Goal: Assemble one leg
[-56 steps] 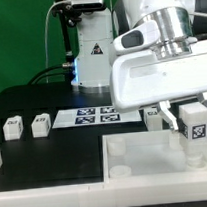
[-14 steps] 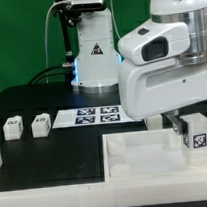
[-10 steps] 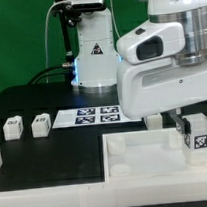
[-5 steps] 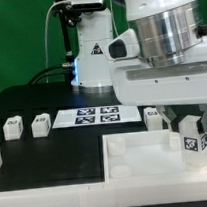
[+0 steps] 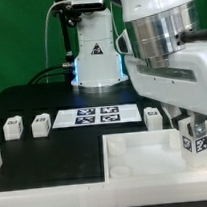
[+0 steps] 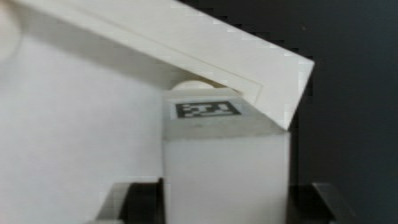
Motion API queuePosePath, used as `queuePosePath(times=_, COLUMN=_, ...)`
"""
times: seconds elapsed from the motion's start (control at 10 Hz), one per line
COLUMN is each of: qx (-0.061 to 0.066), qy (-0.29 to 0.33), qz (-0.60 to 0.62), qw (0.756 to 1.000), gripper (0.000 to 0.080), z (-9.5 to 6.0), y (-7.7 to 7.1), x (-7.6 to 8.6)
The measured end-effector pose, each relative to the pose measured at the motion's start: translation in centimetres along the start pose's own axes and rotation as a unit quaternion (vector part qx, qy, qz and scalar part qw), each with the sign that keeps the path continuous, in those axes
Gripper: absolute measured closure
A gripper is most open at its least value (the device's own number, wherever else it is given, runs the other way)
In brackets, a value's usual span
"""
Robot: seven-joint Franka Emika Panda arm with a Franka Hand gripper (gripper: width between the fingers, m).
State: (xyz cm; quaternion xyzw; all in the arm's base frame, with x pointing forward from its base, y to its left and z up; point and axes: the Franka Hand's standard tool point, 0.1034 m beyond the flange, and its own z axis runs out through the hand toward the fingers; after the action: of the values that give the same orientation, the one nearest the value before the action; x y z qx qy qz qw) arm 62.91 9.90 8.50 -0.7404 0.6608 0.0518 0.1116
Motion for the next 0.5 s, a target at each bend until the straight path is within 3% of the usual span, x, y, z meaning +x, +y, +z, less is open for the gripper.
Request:
queuePosePath(times=0.3, qx=0.002, qy=-0.003, qz=0.011, qw=1.0, gripper=0.0502, z=-0.03, y=0.14, x=0.03)
queuePosePath(times=0.4, qx=0.002, qy=-0.003, qz=0.0, qw=1.0, gripper=0.0417, z=0.01, y=0.15, x=-0.02)
queuePosePath(times=0.5, qx=0.001, qy=-0.003, qz=-0.014, qw=1.0, gripper=0.0283, z=0.1, y=0.18, x=-0.2)
